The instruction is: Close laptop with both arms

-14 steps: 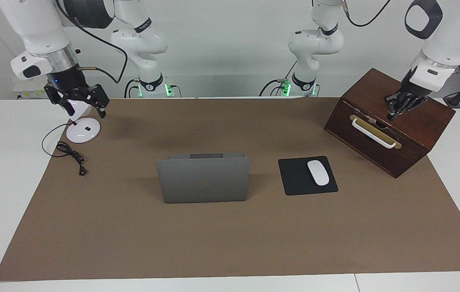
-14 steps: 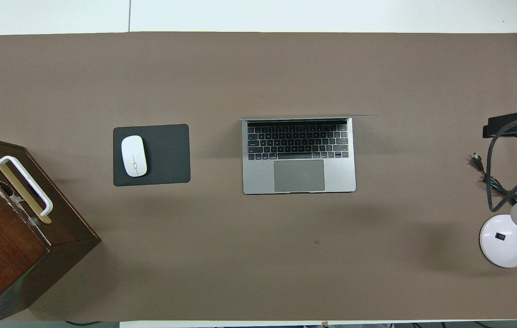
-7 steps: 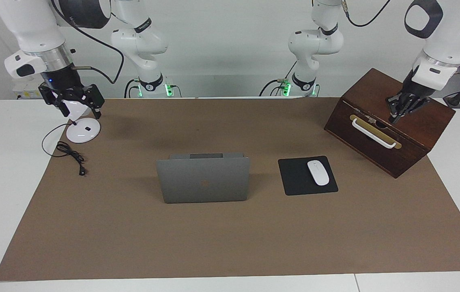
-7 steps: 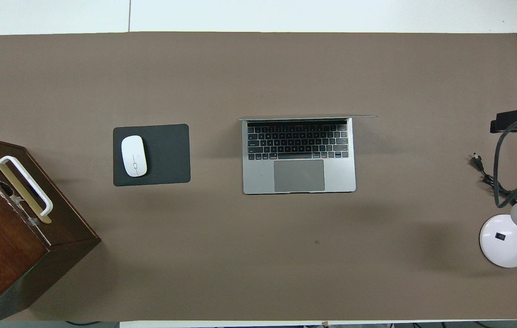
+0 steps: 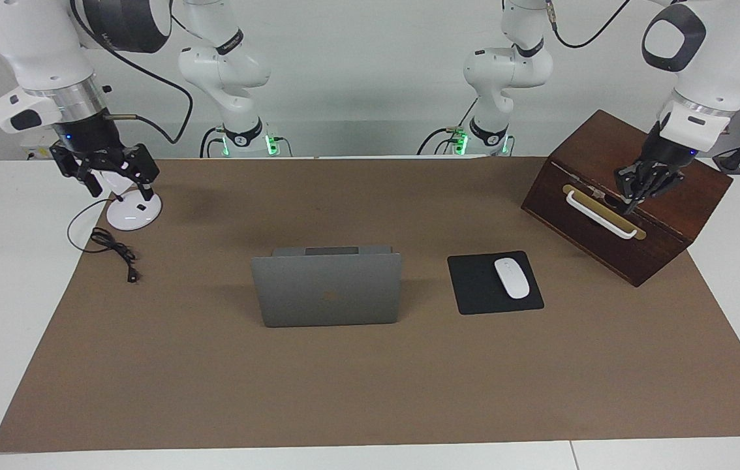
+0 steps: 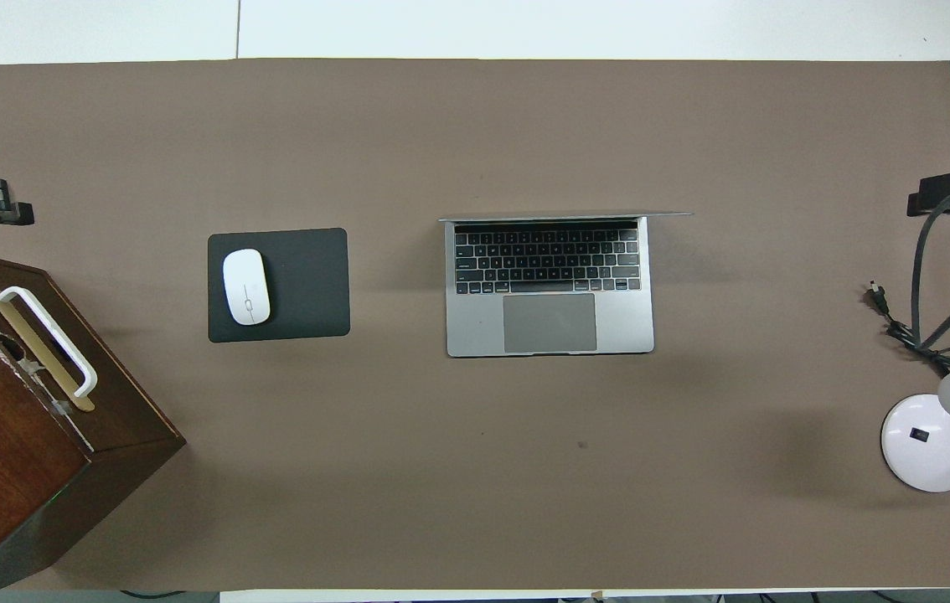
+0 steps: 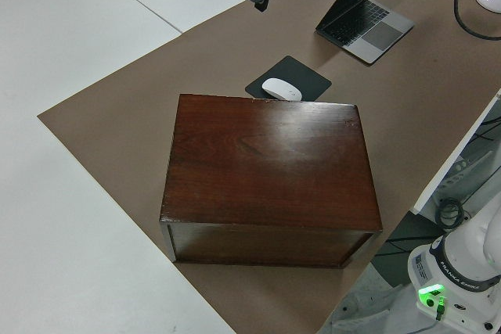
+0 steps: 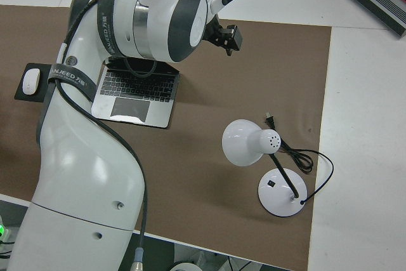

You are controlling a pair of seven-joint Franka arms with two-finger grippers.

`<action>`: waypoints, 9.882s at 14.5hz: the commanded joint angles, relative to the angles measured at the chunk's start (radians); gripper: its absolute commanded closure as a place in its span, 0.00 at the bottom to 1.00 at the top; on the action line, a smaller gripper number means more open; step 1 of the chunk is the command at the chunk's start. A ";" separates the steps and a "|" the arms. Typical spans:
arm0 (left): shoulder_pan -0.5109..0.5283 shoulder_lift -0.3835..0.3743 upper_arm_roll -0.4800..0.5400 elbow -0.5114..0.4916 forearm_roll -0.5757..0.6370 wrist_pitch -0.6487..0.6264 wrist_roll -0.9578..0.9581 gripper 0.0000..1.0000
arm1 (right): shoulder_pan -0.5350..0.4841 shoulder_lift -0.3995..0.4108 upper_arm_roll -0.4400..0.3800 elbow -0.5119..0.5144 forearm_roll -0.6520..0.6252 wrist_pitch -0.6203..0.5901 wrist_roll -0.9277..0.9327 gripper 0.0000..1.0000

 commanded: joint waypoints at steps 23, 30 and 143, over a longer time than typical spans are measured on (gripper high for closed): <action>-0.568 -0.017 0.009 -0.714 -0.038 1.160 -0.204 1.00 | -0.018 0.373 0.022 0.360 -0.106 0.164 -0.096 1.00; -0.673 0.041 0.010 -0.748 -0.040 1.303 -0.239 1.00 | 0.077 0.637 0.012 0.661 -0.114 0.169 0.034 1.00; -0.374 -0.221 0.024 -0.434 -0.088 0.190 0.015 1.00 | 0.057 -0.068 0.022 -0.018 -0.024 -0.149 -0.093 0.00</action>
